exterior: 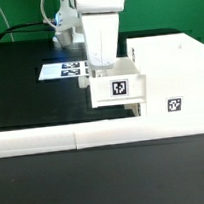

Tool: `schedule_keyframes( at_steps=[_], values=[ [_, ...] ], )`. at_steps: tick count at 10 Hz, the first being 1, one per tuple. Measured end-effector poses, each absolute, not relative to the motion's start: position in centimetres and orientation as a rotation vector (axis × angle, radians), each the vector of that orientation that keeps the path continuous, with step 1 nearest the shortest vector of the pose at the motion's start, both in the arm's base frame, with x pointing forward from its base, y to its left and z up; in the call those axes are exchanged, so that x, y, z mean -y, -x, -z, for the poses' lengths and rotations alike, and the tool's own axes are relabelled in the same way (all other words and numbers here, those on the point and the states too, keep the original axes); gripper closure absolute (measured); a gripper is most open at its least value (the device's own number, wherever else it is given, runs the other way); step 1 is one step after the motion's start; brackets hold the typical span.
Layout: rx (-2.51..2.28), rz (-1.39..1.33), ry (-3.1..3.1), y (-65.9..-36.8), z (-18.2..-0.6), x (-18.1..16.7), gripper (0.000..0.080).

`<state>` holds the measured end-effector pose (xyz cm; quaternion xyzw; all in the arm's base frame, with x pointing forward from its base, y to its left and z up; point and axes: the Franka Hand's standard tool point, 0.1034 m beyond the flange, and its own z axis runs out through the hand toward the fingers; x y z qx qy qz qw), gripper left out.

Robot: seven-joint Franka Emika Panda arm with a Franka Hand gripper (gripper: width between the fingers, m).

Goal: Assemble drawer

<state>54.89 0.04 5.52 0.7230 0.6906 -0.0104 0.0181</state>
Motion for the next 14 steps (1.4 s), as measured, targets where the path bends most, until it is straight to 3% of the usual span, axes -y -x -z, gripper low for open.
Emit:
schedule_keyframes(
  at_steps=[14],
  values=[
    [-2.226,0.048,-2.171,-55.33,-5.37,-0.55,0.0757]
  ],
)
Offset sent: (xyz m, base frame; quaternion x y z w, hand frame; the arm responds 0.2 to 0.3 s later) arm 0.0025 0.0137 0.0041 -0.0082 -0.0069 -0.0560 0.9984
